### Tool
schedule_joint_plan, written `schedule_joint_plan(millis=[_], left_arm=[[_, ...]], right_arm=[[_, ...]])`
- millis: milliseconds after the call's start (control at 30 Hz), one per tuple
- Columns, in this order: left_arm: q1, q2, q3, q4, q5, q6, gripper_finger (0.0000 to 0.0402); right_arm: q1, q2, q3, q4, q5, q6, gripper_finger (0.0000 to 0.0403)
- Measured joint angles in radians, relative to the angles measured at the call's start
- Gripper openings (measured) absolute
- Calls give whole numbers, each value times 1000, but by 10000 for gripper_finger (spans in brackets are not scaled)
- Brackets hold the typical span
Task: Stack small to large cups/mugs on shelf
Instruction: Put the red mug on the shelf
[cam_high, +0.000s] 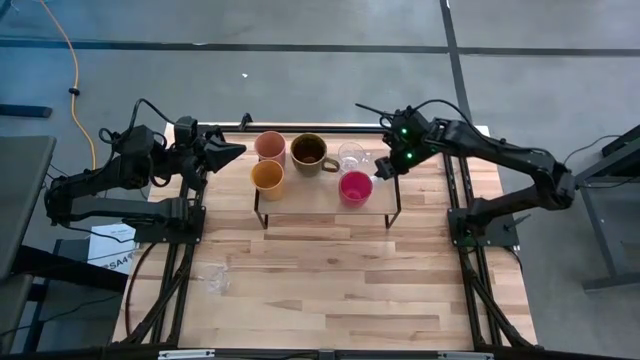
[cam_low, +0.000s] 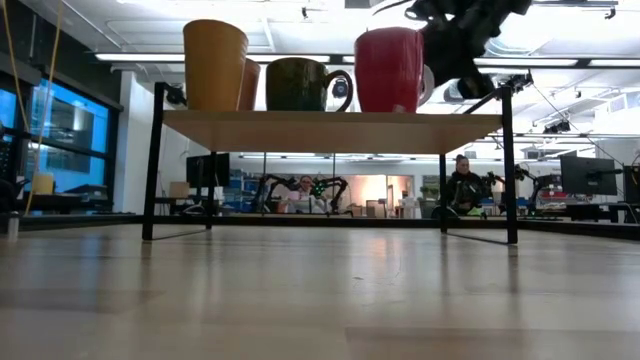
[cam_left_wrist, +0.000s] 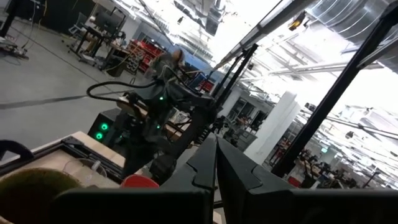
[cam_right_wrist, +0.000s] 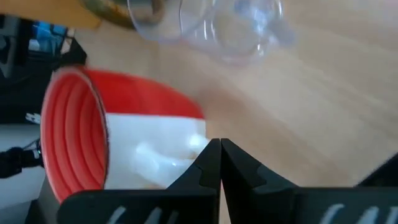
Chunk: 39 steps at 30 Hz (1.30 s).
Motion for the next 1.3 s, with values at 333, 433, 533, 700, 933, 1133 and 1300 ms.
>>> schedule_joint_plan(millis=[333, 433, 533, 700, 933, 1133, 1300], left_arm=[[0, 0, 0, 0, 0, 0, 3], [0, 0, 0, 1, 0, 0, 3], [0, 0, 0, 1, 0, 0, 3], [0, 0, 0, 1, 0, 0, 3], [0, 0, 0, 1, 0, 0, 3], [0, 0, 0, 2, 0, 0, 3], [0, 0, 0, 2, 0, 0, 3]], right_arm=[[54, -45, 0, -42, 41, 52, 0], [79, -48, 0, -40, 49, 74, 0], [107, -48, 0, -38, 50, 80, 0], [152, -48, 0, -36, 67, 124, 0], [206, -50, 1, -28, 94, 158, 0], [210, -67, 129, -3, 228, 93, 0], [214, 9, 253, -21, 213, 68, 6]])
